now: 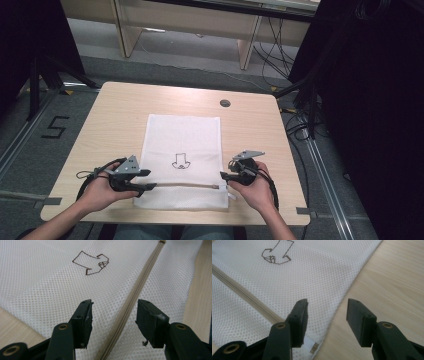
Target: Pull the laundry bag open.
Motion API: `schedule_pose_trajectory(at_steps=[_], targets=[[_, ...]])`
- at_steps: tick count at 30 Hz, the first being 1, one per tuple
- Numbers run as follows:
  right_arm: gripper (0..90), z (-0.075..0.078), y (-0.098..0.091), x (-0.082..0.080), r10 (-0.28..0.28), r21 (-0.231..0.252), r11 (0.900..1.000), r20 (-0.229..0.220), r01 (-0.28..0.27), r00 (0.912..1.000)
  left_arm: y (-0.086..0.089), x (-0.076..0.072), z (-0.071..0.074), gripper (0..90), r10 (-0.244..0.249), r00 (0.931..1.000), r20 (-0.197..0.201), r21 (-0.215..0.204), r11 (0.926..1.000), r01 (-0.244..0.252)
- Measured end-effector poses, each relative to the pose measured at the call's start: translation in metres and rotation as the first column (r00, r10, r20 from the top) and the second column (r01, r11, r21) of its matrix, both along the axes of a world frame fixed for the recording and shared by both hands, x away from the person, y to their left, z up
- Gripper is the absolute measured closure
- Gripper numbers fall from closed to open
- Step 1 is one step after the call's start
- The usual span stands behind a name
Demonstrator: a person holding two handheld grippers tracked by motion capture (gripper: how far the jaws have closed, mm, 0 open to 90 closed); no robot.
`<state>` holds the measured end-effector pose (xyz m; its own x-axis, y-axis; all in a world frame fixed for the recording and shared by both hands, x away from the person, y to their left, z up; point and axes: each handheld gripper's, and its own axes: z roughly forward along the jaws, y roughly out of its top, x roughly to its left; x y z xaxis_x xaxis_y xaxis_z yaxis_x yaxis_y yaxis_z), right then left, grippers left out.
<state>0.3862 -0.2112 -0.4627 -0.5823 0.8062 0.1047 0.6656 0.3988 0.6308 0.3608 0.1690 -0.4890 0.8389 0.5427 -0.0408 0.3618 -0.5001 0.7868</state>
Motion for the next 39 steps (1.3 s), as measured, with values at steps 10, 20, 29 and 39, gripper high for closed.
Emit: schedule_pose_trajectory(at_steps=[10, 20, 29, 39], targets=[[63.5, 0.005, -0.001, -0.003, 0.028, -0.038, 0.9989, -0.005, -0.028, 0.9996, 0.002, 0.002, -0.002, 46.9, -0.014, 0.9997, 0.019, -0.007, 0.9999, 0.014], [85.9, 0.004, 0.003, -0.003, 0.055, -0.102, 0.9928, -0.071, -0.062, 0.9959, 0.002, 0.002, -0.002, 47.3, 0.003, 1.0000, 0.005, -0.020, 0.9998, -0.003], [90.0, 0.002, 0.006, -0.004, 0.068, -0.107, 0.9910, -0.126, -0.081, 0.9897, 0.002, 0.005, -0.004, 47.2, 0.005, 1.0000, 0.008, -0.011, 0.9999, -0.005], [90.0, -0.007, 0.013, -0.002, 0.068, -0.114, 0.9891, -0.205, -0.093, 0.9765, -0.002, 0.007, -0.004, 47.2, -0.008, 0.9999, 0.012, -0.016, 0.9998, 0.009]])
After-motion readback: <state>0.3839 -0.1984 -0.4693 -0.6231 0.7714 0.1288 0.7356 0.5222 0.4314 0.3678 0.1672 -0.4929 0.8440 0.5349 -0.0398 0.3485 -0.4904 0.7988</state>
